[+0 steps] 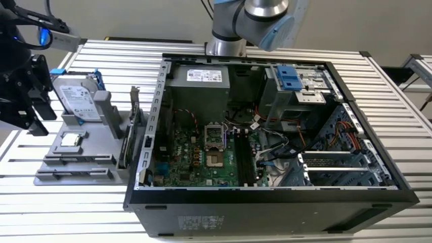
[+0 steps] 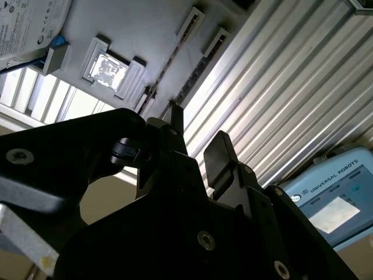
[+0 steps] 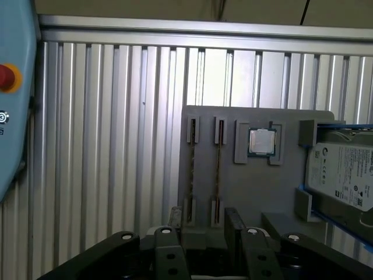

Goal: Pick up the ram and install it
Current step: 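Pick up the ram and move it above insertion slot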

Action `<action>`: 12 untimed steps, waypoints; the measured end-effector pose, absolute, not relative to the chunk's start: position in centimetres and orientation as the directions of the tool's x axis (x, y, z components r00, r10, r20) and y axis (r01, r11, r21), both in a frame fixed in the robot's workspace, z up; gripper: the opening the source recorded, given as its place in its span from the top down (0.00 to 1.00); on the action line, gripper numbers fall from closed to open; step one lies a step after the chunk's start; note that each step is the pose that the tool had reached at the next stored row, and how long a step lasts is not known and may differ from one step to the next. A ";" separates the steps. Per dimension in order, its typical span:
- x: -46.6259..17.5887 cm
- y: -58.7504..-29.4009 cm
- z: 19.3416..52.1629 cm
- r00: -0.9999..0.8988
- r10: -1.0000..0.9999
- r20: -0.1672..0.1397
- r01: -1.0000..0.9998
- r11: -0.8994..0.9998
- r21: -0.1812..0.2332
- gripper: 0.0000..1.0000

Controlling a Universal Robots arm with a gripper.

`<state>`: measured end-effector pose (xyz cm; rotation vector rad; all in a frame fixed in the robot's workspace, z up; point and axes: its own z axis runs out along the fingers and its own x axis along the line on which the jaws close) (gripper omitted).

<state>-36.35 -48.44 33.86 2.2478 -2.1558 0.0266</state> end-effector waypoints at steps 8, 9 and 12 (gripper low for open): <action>-36.4 -48.4 33.3 0.036 -0.999 0.031 -0.999 -0.035 0.008 0.00; -36.4 -48.4 33.2 0.035 -0.999 0.031 -0.999 -0.035 0.008 0.00; -36.3 -48.3 33.1 0.034 -0.999 0.031 -0.999 -0.034 0.008 0.00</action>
